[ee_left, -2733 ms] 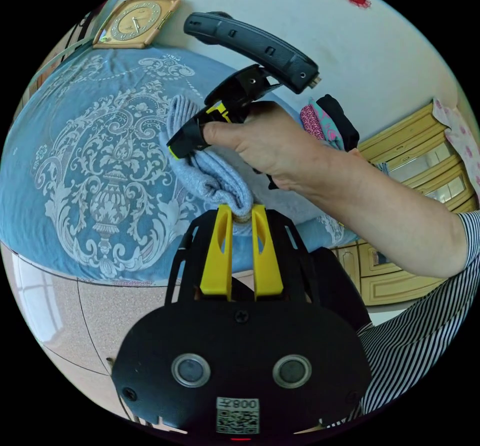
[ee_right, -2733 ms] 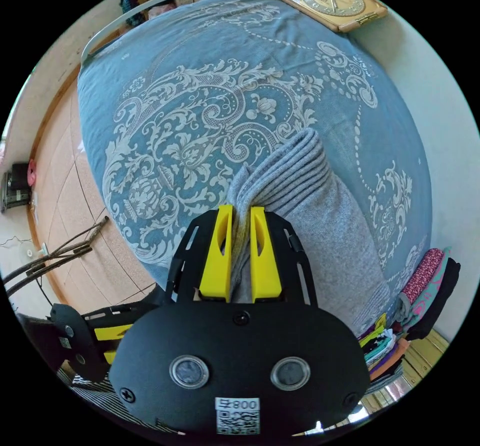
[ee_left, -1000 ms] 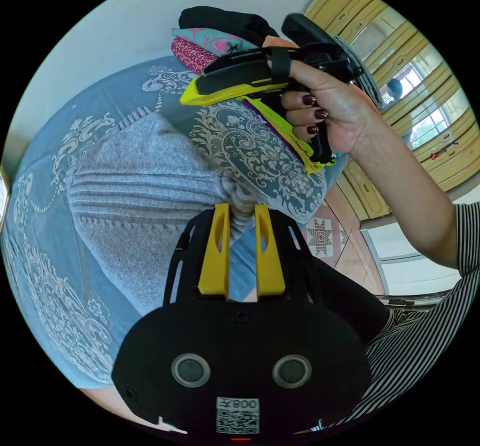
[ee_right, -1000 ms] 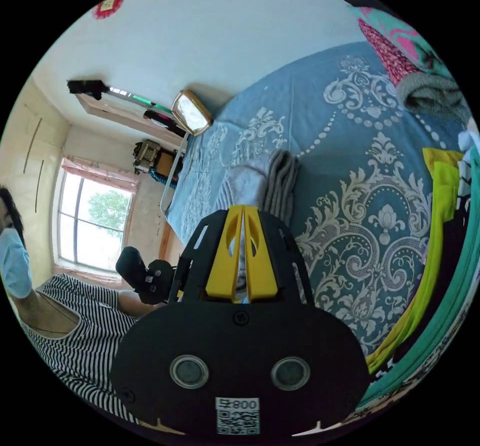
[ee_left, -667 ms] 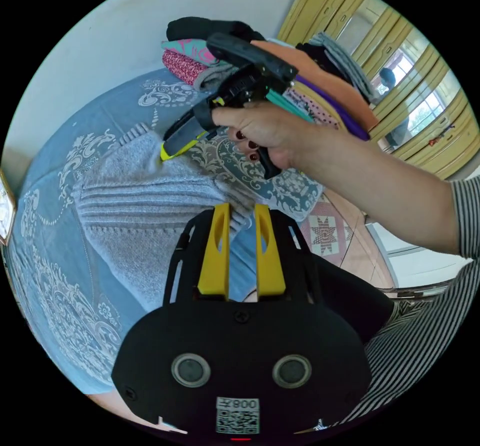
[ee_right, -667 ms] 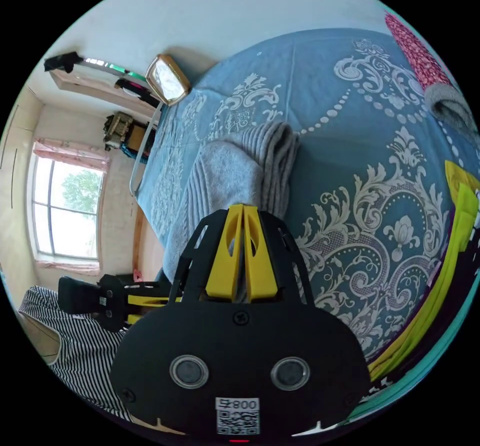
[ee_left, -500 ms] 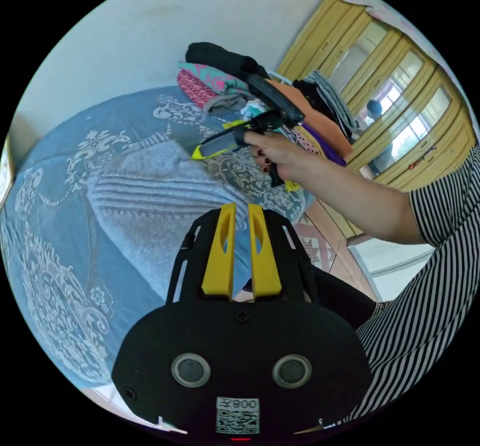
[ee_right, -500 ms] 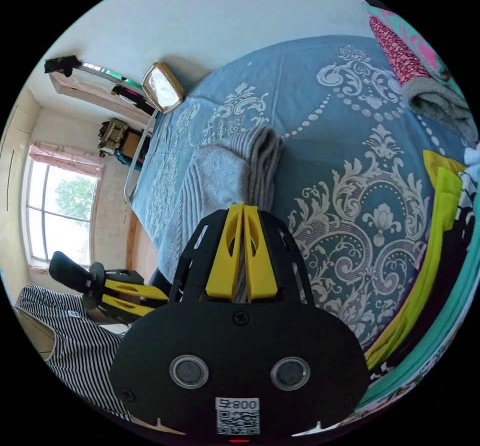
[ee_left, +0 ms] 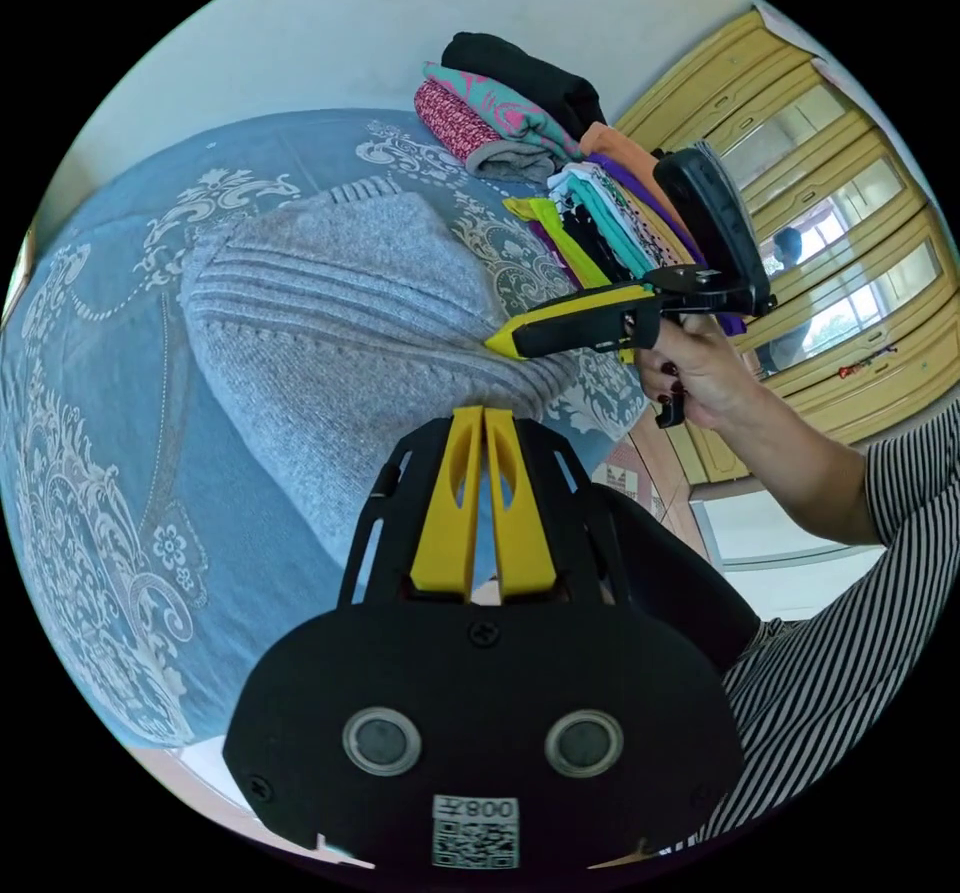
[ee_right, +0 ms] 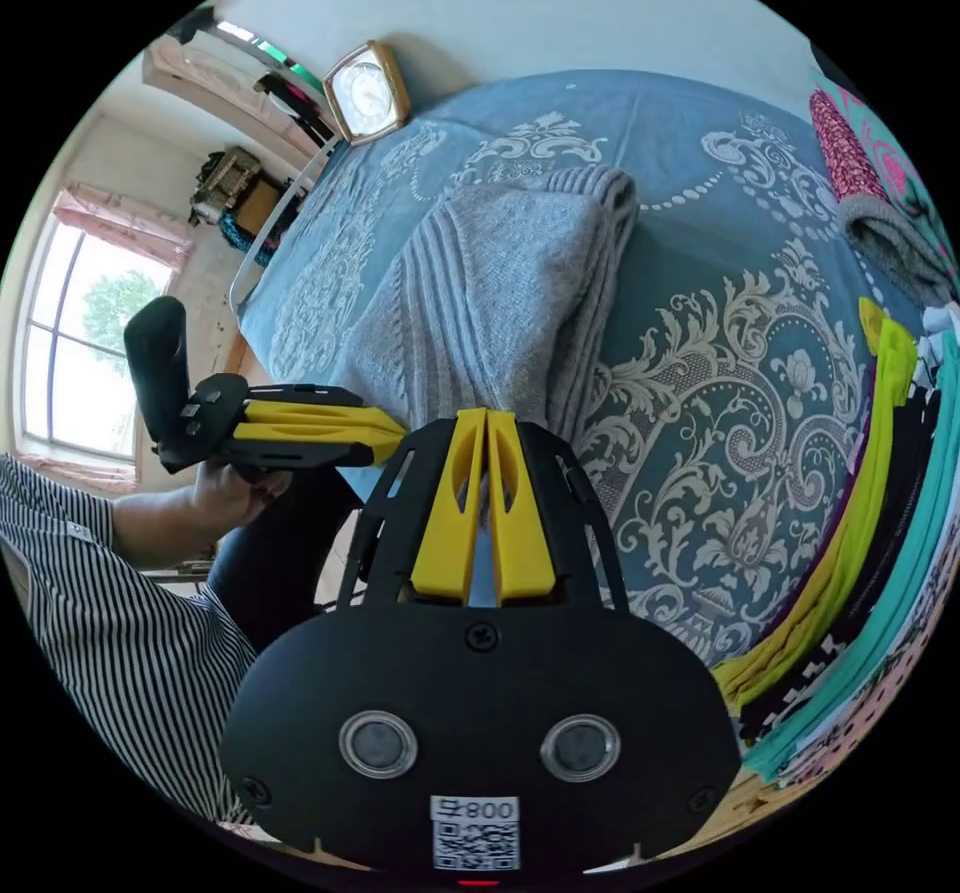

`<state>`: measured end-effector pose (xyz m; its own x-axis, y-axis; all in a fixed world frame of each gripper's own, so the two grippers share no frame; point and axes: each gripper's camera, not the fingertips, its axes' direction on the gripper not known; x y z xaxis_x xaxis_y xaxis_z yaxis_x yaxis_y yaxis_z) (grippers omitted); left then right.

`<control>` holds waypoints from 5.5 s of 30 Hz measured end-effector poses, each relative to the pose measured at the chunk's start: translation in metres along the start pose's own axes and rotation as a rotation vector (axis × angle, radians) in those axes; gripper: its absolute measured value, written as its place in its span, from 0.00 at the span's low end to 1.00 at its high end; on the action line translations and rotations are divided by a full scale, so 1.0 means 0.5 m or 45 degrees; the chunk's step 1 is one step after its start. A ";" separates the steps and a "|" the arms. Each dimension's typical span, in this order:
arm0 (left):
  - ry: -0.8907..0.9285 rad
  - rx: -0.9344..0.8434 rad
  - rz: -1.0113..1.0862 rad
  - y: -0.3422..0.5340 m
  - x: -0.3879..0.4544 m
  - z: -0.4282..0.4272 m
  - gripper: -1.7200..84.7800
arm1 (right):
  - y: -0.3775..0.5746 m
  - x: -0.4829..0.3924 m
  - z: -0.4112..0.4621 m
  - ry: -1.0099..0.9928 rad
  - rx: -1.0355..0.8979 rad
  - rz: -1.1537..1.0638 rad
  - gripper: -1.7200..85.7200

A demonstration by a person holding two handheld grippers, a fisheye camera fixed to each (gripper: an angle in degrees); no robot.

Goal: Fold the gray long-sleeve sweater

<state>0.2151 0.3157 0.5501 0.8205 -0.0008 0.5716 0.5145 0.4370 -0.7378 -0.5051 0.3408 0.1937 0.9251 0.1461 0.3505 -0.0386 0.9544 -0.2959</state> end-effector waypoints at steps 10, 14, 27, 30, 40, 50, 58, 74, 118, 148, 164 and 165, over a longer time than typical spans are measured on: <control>0.113 0.044 -0.045 -0.013 -0.139 0.024 0.03 | 0.030 -0.078 0.080 -0.042 0.042 0.037 0.02; 0.076 0.134 -0.112 0.002 -0.203 0.004 0.04 | 0.052 -0.108 0.079 -0.024 0.088 0.047 0.03; 0.678 0.280 -0.790 0.092 -0.587 0.128 0.21 | 0.158 0.015 0.185 -0.481 0.200 0.399 0.16; 0.756 0.211 -0.779 0.073 -0.626 0.183 0.22 | 0.170 0.030 0.236 -0.523 0.189 0.457 0.17; 0.908 0.174 -0.767 0.039 -0.760 0.276 0.22 | 0.202 0.058 0.366 -0.722 0.198 0.521 0.17; 1.070 0.165 -0.798 0.031 -0.859 0.346 0.17 | 0.207 0.058 0.476 -0.838 0.179 0.543 0.17; 1.109 0.214 -0.804 0.068 -0.860 0.337 0.16 | 0.252 0.037 0.545 -0.962 0.131 0.602 0.12; 1.174 0.179 -0.851 0.189 -0.775 0.267 0.16 | 0.481 0.057 0.606 -0.990 0.222 0.715 0.17; 1.130 -0.085 -0.895 0.230 -0.242 -0.593 0.16 | 0.369 0.484 0.726 -1.191 -0.112 0.683 0.09; 0.968 0.296 0.040 -0.801 0.606 -1.295 0.17 | -0.223 1.576 -0.348 -0.568 0.617 0.213 0.08; 0.810 0.052 -0.362 -0.829 0.890 -1.254 0.18 | -0.129 2.060 -0.043 -0.382 0.543 0.558 0.03; 0.781 0.062 -0.350 -0.831 0.905 -1.271 0.18 | -0.130 2.037 -0.069 -0.363 0.611 0.506 0.03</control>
<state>0.5311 -0.4379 0.8873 0.6618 -0.6223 0.4180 0.7246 0.3879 -0.5697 0.4524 0.4188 0.5394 0.6726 0.5094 0.5367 -0.5790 0.8140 -0.0470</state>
